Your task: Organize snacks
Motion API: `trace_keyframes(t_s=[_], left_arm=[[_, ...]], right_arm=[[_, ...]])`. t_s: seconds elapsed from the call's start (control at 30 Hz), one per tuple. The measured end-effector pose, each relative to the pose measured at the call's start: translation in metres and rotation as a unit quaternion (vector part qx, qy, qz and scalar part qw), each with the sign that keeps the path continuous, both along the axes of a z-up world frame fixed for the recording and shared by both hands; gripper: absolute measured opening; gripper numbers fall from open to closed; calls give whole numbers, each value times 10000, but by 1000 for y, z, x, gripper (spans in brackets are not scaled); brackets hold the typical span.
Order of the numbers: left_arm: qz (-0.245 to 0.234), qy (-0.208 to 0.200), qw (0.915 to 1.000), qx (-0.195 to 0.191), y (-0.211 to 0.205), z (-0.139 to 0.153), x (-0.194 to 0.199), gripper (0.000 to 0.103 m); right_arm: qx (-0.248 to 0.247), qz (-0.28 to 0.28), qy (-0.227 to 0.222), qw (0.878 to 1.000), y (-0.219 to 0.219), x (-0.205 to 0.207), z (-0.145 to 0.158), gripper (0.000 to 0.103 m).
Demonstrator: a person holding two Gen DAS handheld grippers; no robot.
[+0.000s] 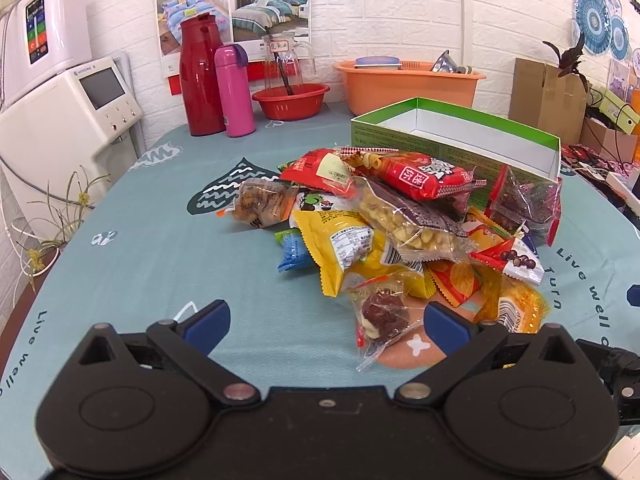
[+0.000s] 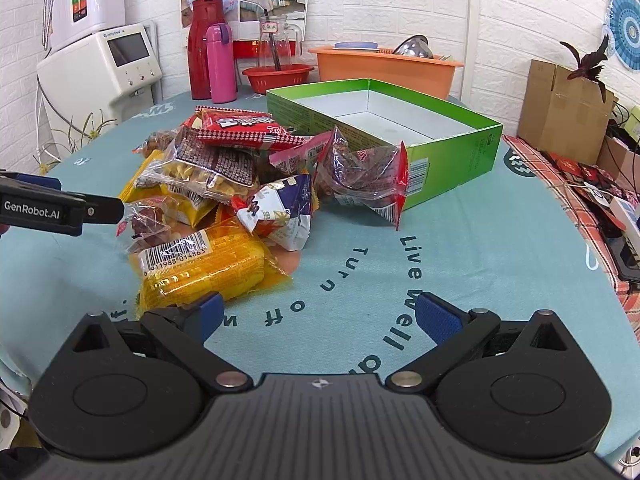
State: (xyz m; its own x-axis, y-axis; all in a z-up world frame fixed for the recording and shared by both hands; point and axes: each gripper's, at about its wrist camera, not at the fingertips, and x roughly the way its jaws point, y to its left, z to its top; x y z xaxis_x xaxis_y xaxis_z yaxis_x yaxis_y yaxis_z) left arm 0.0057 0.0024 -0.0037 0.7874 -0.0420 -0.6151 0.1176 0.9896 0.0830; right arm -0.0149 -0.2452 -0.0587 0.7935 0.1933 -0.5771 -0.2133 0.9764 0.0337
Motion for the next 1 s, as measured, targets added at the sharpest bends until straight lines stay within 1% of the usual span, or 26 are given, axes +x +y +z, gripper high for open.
trace_keyframes(t_s=[0.27, 0.6, 0.73, 0.83, 0.93, 1.0], left_arm=[[-30, 5, 10000, 22, 1, -2, 0, 103], [-40, -15, 10000, 6, 2, -3, 1, 103], [-66, 9, 10000, -34, 7, -5, 2, 103], [-109, -20, 9999, -66, 12, -4, 1, 103], [-135, -29, 9998, -141, 20, -3, 1, 103], [-159, -16, 9996, -224, 25, -2, 1, 103]], right_arm=[[-67, 50, -3, 10000, 8, -1, -1, 103], [-33, 156, -13, 9999, 12, 0, -3, 103], [222, 309, -165, 9991, 14, -1, -1, 103], [482, 578, -549, 9957, 21, -4, 1, 103], [657, 652, -473, 9946, 30, 4, 4, 103], [635, 608, -414, 9953, 39, 10, 3, 103]])
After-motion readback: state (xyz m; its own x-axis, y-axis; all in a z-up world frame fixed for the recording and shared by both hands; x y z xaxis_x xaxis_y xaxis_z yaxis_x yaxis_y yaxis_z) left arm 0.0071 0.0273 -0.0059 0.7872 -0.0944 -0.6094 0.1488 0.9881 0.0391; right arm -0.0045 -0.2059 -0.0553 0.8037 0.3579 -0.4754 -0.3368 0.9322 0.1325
